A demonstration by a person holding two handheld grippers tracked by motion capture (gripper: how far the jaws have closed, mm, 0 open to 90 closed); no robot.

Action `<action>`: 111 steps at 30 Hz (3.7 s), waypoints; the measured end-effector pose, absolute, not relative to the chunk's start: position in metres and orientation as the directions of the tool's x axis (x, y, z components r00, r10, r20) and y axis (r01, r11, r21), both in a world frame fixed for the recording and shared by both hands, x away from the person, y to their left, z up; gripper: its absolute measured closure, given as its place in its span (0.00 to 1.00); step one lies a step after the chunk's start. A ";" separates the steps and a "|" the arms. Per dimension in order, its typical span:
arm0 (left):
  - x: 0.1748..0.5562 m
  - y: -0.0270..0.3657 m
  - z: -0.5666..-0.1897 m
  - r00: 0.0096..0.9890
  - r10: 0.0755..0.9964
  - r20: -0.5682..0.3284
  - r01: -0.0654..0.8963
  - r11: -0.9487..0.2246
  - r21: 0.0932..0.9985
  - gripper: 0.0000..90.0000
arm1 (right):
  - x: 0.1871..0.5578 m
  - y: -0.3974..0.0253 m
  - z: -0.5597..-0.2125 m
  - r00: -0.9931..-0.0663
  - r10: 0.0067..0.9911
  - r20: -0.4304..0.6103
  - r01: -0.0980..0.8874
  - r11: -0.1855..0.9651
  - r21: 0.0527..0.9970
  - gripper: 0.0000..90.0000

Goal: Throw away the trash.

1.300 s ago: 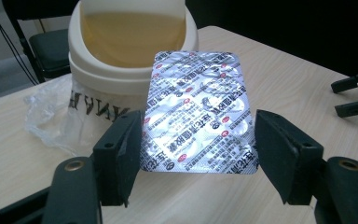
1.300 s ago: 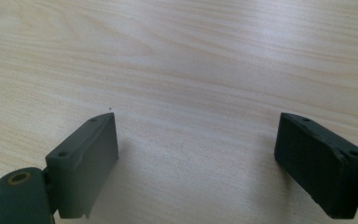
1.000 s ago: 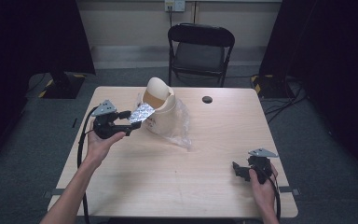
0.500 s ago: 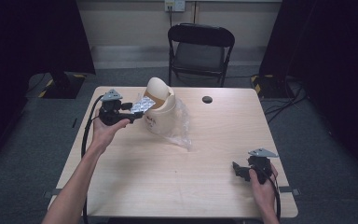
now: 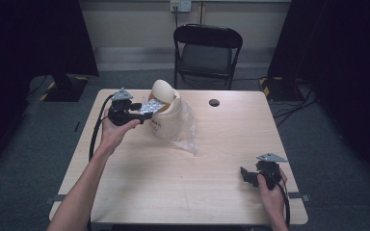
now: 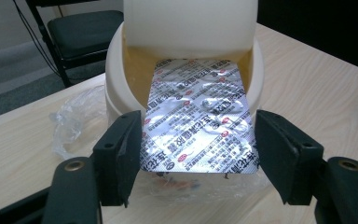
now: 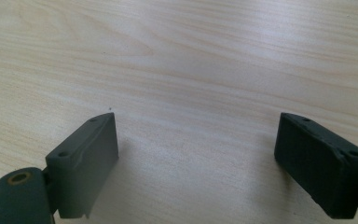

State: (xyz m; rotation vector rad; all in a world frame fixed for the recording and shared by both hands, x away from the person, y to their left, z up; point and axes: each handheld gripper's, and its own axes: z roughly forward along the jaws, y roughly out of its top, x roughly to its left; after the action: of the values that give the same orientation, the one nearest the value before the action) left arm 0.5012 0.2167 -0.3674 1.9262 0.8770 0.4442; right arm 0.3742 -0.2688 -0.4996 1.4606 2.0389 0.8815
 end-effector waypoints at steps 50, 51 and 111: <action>0.545 0.177 -0.368 0.665 0.742 -0.084 0.431 -0.289 0.855 0.27 | 0.374 -0.269 -0.500 -0.316 0.949 -0.012 0.641 0.223 0.735 0.14; 0.543 0.177 -0.368 0.670 0.736 -0.095 0.430 -0.281 0.858 0.27 | 0.374 -0.269 -0.500 -0.316 0.949 -0.012 0.641 0.222 0.735 0.14; 0.391 0.283 -0.396 0.632 0.771 -0.081 0.420 -0.252 0.872 0.18 | 0.374 -0.269 -0.500 -0.316 0.949 -0.012 0.641 0.222 0.735 0.14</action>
State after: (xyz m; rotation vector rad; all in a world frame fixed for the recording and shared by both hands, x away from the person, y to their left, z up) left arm 0.3908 0.2829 -0.3957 1.8819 0.9468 0.4539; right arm 0.3742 -0.2687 -0.4996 1.4620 2.0381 0.8820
